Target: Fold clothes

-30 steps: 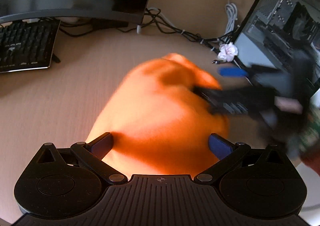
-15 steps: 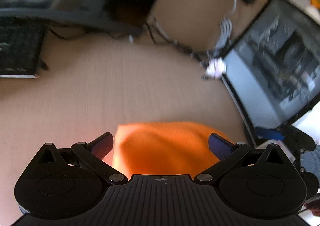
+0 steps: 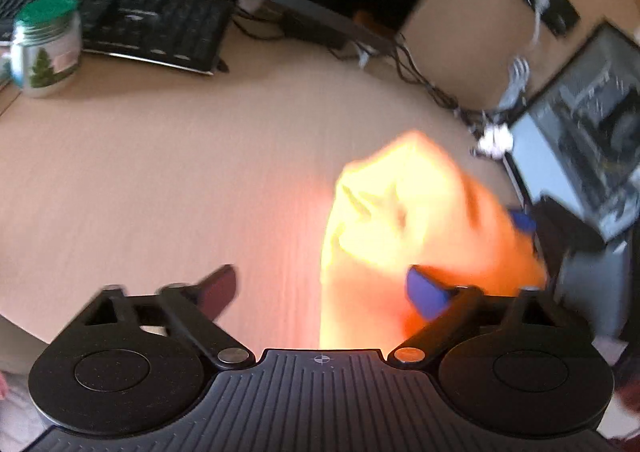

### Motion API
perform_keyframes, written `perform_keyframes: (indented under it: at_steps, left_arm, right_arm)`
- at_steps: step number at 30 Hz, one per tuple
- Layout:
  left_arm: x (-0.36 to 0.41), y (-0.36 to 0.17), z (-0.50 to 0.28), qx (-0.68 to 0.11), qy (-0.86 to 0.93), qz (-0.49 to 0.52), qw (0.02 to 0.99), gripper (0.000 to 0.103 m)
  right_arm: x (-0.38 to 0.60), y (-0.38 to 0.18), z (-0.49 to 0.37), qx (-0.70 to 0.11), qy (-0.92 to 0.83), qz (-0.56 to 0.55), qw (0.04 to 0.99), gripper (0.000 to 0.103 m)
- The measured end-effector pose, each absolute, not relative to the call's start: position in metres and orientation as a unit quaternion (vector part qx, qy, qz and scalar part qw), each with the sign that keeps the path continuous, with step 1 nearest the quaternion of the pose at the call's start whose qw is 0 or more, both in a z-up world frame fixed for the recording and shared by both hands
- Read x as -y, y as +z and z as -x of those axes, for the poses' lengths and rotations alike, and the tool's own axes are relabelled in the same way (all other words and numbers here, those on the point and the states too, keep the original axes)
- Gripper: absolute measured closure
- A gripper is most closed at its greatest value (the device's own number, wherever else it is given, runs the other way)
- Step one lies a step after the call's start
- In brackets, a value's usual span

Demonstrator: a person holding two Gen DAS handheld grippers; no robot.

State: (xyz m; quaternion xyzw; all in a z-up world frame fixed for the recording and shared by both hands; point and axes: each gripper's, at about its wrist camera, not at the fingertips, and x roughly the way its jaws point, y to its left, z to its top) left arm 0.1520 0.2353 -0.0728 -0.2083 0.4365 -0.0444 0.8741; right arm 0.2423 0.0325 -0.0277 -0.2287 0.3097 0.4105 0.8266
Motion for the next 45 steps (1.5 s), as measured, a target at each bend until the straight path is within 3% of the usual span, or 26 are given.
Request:
perform_keyframes:
  at_steps: [3, 4, 7, 8, 10, 13, 17, 21, 26, 31, 37, 39, 41, 45]
  left_arm:
    - [-0.224, -0.081, -0.157, -0.440, -0.058, 0.220, 0.868, 0.033]
    - [-0.221, -0.083, -0.159, -0.440, -0.065, 0.229, 0.866, 0.041]
    - [-0.208, -0.088, -0.164, -0.441, -0.086, 0.235, 0.862, 0.061]
    - [-0.204, -0.090, -0.165, -0.446, -0.091, 0.230, 0.860, 0.061]
    - [-0.200, -0.096, -0.169, -0.456, -0.095, 0.225, 0.856, 0.061]
    - [-0.200, -0.105, -0.173, -0.462, -0.100, 0.234, 0.850, 0.060]
    - [-0.204, -0.110, -0.174, -0.455, -0.108, 0.245, 0.849, 0.060]
    - [-0.216, -0.109, -0.159, -0.458, -0.116, 0.251, 0.845, 0.058]
    - [-0.255, -0.086, -0.128, -0.448, -0.095, 0.272, 0.847, 0.041]
    - [-0.272, -0.044, -0.123, -0.383, -0.103, 0.329, 0.857, 0.027]
    - [-0.231, -0.042, -0.135, -0.372, -0.166, 0.302, 0.862, 0.024]
    - [-0.221, -0.053, -0.136, -0.389, -0.168, 0.294, 0.857, 0.025]
    - [-0.211, -0.064, -0.136, -0.406, -0.170, 0.286, 0.851, 0.023]
    - [-0.195, -0.082, -0.138, -0.431, -0.173, 0.274, 0.842, 0.020]
  right_arm:
    - [-0.019, -0.021, -0.264, -0.328, 0.383, 0.174, 0.846, 0.018]
    - [-0.017, -0.022, -0.269, -0.326, 0.372, 0.172, 0.852, 0.019]
    - [-0.020, -0.036, -0.261, -0.307, 0.368, 0.215, 0.851, 0.035]
    - [-0.023, -0.038, -0.259, -0.304, 0.371, 0.222, 0.849, 0.046]
    - [-0.031, -0.027, -0.257, -0.300, 0.384, 0.227, 0.843, 0.059]
    - [-0.034, 0.012, -0.240, -0.244, 0.415, 0.249, 0.840, 0.063]
    - [-0.032, 0.021, -0.188, -0.132, 0.454, 0.365, 0.802, 0.062]
    - [-0.029, -0.031, -0.167, -0.094, 0.441, 0.439, 0.777, 0.062]
    - [-0.024, -0.088, -0.146, -0.041, 0.420, 0.516, 0.745, 0.056]
    - [-0.019, -0.109, -0.136, -0.016, 0.408, 0.535, 0.740, 0.056]
    - [-0.024, -0.083, -0.144, -0.080, 0.422, 0.493, 0.757, 0.051]
    - [-0.021, -0.071, -0.149, -0.107, 0.432, 0.475, 0.759, 0.045]
    - [-0.009, -0.052, -0.158, -0.153, 0.447, 0.434, 0.767, 0.026]
    - [0.026, -0.010, -0.177, -0.257, 0.481, 0.339, 0.767, 0.015]
